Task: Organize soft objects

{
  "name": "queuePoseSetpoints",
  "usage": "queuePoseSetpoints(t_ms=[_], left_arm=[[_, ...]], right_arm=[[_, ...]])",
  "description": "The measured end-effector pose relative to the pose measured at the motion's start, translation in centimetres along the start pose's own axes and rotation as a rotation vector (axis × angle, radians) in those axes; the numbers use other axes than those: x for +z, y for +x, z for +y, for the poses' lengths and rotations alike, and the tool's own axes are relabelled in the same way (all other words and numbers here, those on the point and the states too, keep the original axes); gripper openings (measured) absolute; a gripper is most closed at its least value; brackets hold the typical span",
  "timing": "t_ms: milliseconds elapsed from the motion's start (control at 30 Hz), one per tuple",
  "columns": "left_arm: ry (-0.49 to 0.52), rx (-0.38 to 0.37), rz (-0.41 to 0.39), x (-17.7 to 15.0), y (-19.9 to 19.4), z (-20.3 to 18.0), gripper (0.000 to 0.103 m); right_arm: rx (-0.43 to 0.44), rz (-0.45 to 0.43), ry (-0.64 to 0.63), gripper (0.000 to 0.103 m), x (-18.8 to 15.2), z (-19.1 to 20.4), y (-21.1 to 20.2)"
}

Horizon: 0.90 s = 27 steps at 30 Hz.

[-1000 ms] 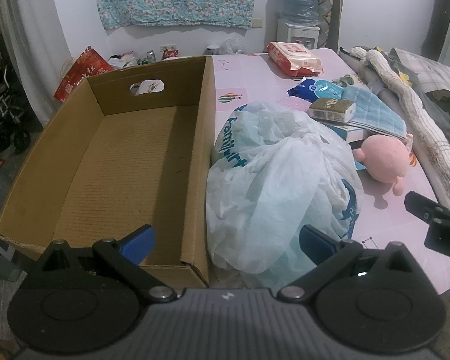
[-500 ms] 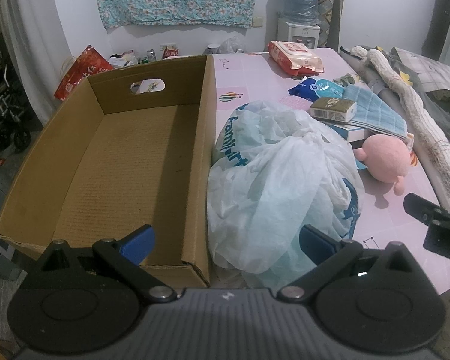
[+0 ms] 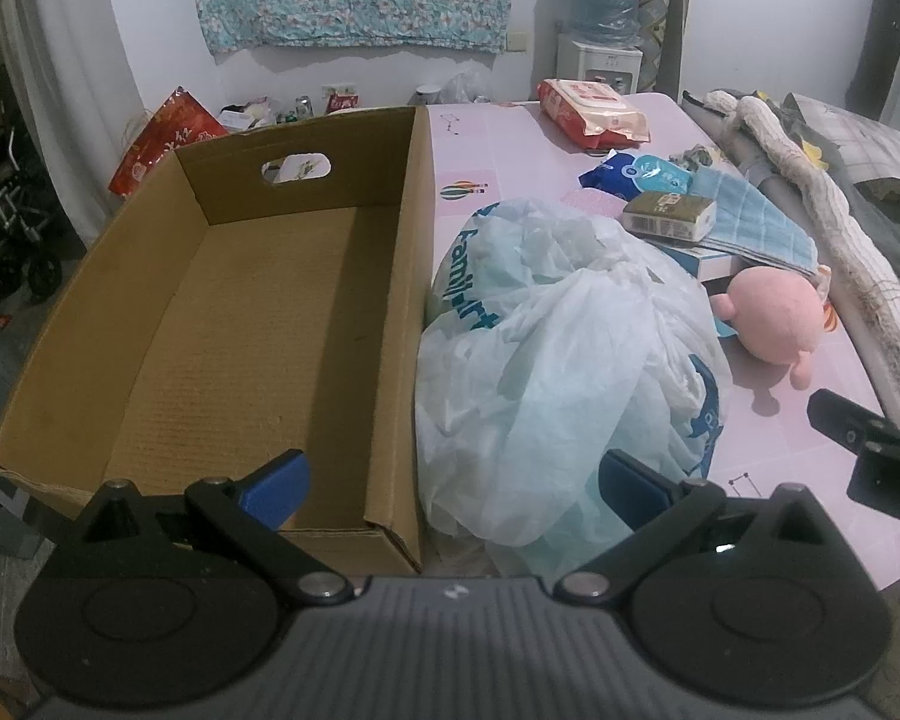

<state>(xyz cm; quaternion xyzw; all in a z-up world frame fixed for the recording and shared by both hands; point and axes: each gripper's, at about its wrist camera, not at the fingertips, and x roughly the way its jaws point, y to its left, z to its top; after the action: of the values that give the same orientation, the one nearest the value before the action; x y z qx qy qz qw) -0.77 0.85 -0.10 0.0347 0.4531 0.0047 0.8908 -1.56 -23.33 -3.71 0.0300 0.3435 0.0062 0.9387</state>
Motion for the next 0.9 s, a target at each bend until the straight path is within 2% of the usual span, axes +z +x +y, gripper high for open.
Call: queuePoseSetpoints(t_ms=[267, 400, 600, 700, 800, 900], left_arm=[[0.003, -0.004, 0.003, 0.0, 0.2, -0.3, 0.103], [0.009, -0.028, -0.019, 0.2, -0.1, -0.7, 0.103], [0.06, -0.084, -0.081, 0.9, -0.7, -2.3, 0.103], [0.09, -0.111, -0.118, 1.6, -0.9, -3.4, 0.103], [0.11, -0.162, -0.156, 2.6, -1.1, -4.4, 0.103], [0.125, -0.223, -0.179, 4.0, -1.1, -5.1, 0.102]], right_arm=[[-0.005, 0.006, 0.019, 0.102, -0.1, -0.5, 0.2], [-0.012, 0.011, 0.042, 0.102, -0.4, -1.1, 0.3], [-0.025, 0.005, 0.072, 0.102, -1.2, -2.8, 0.9], [-0.043, -0.031, 0.077, 0.102, -1.9, -4.0, 1.3], [-0.012, -0.09, 0.074, 0.102, -2.3, -5.6, 1.4], [0.029, -0.114, 0.132, 0.102, -2.0, -7.7, 1.7]])
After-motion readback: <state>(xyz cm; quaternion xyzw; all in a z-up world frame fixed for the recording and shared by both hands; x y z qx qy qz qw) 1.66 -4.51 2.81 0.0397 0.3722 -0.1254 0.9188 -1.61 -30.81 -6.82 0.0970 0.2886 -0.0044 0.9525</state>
